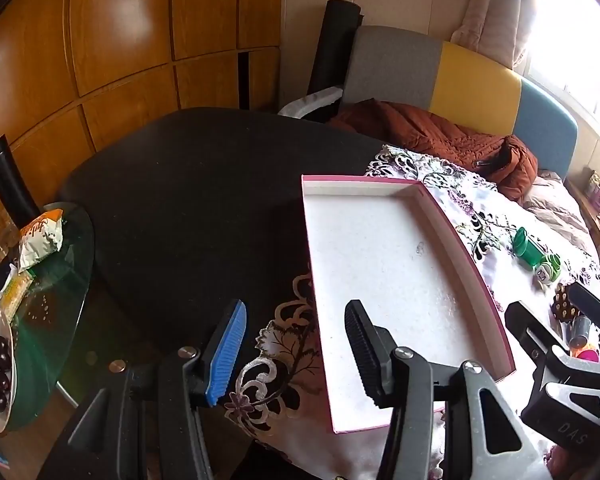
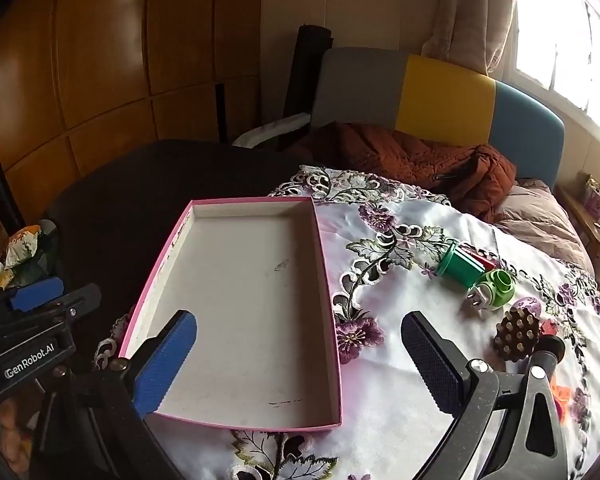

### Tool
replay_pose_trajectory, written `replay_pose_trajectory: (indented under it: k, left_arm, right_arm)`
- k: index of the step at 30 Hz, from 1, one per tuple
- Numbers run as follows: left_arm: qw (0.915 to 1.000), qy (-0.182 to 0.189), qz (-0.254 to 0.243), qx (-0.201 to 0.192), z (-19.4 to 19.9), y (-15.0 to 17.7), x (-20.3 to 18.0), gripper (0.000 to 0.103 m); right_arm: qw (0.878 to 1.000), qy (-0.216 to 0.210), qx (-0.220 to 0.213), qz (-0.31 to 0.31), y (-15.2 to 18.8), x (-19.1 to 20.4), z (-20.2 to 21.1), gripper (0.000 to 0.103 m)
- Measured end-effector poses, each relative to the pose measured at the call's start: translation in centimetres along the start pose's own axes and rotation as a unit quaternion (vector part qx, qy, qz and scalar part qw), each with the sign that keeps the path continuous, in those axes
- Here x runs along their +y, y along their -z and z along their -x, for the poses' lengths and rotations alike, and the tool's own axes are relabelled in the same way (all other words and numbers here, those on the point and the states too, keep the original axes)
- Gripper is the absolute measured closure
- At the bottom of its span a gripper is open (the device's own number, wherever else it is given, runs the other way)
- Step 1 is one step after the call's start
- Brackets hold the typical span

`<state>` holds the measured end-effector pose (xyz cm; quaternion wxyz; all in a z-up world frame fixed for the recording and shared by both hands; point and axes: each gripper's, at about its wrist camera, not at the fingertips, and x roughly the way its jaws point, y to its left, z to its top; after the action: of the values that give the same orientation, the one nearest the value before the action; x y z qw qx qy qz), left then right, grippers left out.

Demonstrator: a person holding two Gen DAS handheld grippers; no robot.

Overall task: Organize rigid objects
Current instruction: 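Move the left tool from the tray toward the objects on the cloth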

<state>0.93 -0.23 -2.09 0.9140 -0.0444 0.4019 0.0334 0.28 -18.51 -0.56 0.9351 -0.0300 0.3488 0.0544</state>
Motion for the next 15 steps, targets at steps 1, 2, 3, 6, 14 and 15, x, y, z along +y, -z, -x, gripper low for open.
replay_pose_trajectory:
  k: [1,2,3,6,14,15]
  left_arm:
    - [1.0,0.002,0.0,0.001,0.0,-0.1,0.0,0.051]
    - [1.0,0.003,0.001,0.002,0.0,0.0,0.0,0.051]
    - [1.0,0.004,0.0,0.003,0.0,-0.1,0.1,0.051]
    - [1.0,0.004,-0.001,0.005,0.0,-0.2,-0.2,0.051]
    - [0.9996,0.018,-0.016,0.014,-0.2,-0.3,-0.8,0.051]
    - [0.9995,0.023,-0.017,0.017,-0.2,-0.4,-0.8,0.051]
  right_arm:
    - [1.0,0.001,0.0,0.002,0.0,0.0,0.0,0.0]
    - [1.0,0.003,0.0,0.005,0.0,0.1,-0.1,0.0]
    - [1.0,0.004,0.0,0.007,0.0,0.0,-0.1,0.0]
    - [1.0,0.006,0.0,0.011,-0.1,-0.2,-0.1,0.0]
    - [1.0,0.008,-0.005,0.023,-0.3,-1.0,-0.1,0.0]
    - [1.0,0.008,-0.005,0.024,-0.3,-1.2,-0.1,0.0]
